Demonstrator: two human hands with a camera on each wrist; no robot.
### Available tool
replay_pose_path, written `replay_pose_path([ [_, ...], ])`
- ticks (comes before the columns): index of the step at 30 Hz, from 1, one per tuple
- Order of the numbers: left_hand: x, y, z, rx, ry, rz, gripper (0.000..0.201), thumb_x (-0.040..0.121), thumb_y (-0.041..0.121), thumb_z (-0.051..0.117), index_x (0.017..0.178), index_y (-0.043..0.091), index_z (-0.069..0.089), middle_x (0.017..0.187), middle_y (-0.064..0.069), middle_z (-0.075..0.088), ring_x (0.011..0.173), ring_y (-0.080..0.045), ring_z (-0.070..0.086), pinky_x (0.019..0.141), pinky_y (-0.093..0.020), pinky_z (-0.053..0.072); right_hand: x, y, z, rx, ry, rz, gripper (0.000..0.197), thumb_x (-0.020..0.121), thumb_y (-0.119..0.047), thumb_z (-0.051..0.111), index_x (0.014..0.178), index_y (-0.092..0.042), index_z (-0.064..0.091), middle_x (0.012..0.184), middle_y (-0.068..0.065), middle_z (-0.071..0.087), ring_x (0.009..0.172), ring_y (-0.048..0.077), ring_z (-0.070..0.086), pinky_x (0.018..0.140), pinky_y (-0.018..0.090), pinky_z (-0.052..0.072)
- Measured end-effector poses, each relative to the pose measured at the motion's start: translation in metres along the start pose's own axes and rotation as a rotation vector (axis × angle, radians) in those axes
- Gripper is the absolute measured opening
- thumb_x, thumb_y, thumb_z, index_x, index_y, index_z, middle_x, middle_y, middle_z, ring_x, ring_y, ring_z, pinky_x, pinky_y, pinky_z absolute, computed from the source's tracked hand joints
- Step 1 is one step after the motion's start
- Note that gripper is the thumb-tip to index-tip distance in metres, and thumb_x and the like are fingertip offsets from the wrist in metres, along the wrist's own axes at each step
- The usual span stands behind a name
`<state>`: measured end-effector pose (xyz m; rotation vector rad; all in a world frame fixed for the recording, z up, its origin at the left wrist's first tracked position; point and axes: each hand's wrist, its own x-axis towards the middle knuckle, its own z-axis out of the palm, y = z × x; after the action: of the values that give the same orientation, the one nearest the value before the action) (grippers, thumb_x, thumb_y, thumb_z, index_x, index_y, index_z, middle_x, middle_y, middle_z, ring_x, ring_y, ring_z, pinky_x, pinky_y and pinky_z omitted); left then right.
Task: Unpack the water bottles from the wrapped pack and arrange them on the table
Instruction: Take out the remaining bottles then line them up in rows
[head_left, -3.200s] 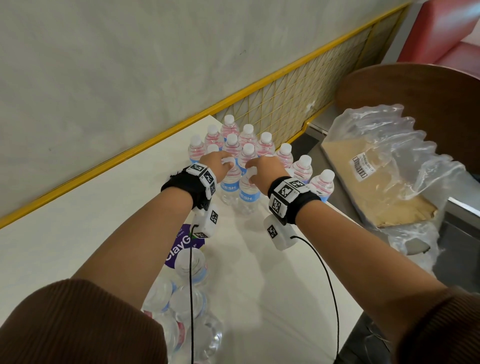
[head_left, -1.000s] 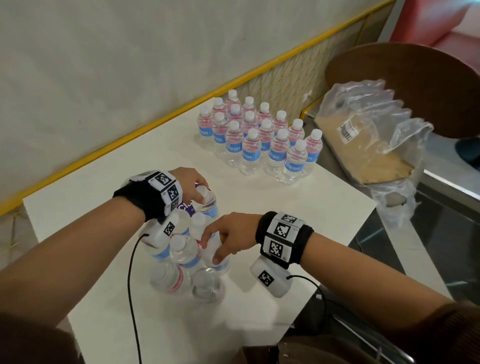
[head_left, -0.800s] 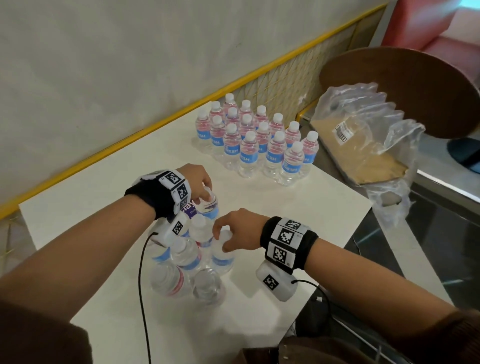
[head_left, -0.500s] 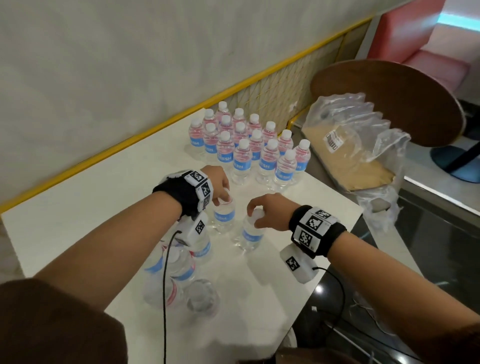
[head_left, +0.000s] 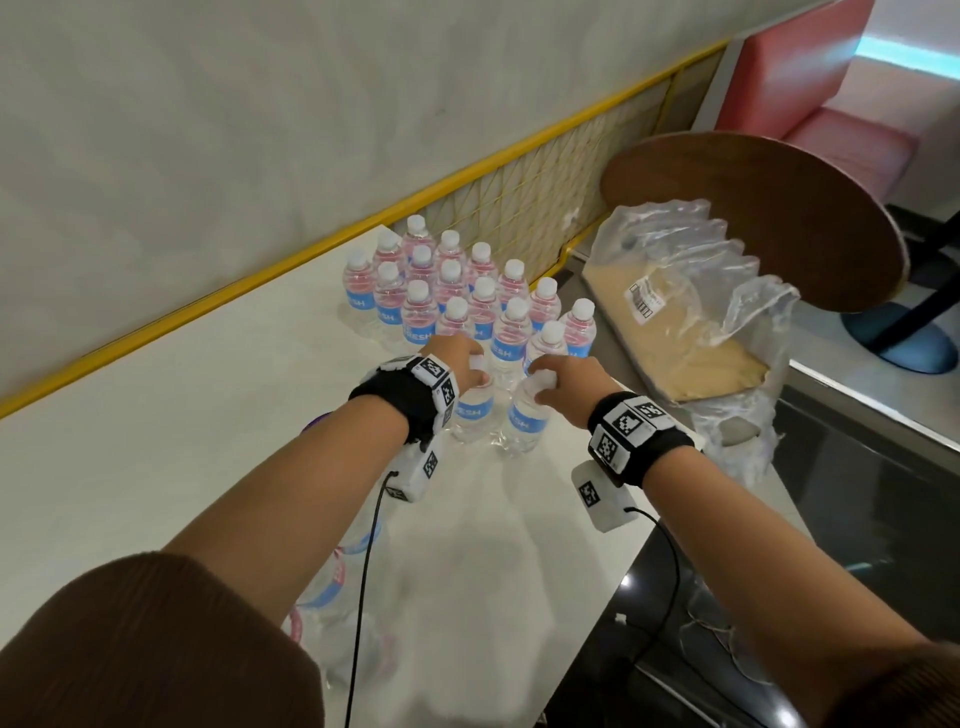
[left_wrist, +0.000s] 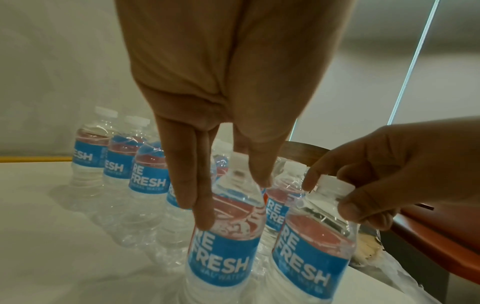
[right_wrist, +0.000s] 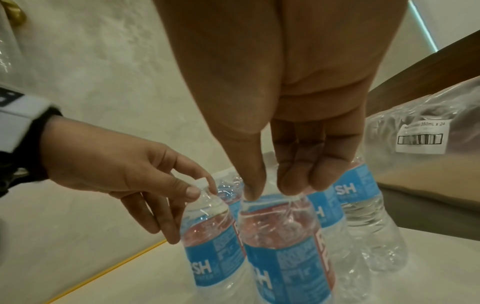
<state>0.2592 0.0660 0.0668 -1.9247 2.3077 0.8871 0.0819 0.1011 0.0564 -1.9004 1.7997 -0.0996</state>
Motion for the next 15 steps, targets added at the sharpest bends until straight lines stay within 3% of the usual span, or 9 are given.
replay_pose_path([
  [5,0.009,0.001,0.0,-0.006,0.028,-0.006,0.048,0.093,0.027,0.058,0.137,0.011,0.048,0.147,-0.009,0.043,0.133,-0.029,0.041,0.107,-0.032,0.033,0.013,0.006,-0.001,0.017,-0.013,-0.018,0.037,0.09,-0.016,0.056,0.127,-0.019,0.052,0.117,0.011,0.061,0.11,0.031,0.054,0.088,0.035,0.045],
  [10,0.016,0.008,0.0,-0.065,0.068,-0.042,0.049,0.092,0.024,0.059,0.138,0.014,0.047,0.146,-0.01,0.044,0.132,-0.029,0.043,0.106,-0.033,0.035,0.024,0.006,-0.006,-0.001,-0.02,-0.062,0.038,0.089,-0.014,0.057,0.127,-0.019,0.053,0.118,0.012,0.061,0.112,0.031,0.054,0.094,0.039,0.046],
  [15,0.025,0.013,0.0,-0.1,0.096,-0.072,0.047,0.09,0.023,0.062,0.135,0.014,0.051,0.141,-0.011,0.049,0.128,-0.031,0.047,0.104,-0.034,0.038,0.029,0.006,-0.011,-0.051,-0.043,-0.129,0.036,0.091,-0.007,0.049,0.125,-0.016,0.054,0.116,0.014,0.061,0.109,0.031,0.055,0.09,0.036,0.046],
])
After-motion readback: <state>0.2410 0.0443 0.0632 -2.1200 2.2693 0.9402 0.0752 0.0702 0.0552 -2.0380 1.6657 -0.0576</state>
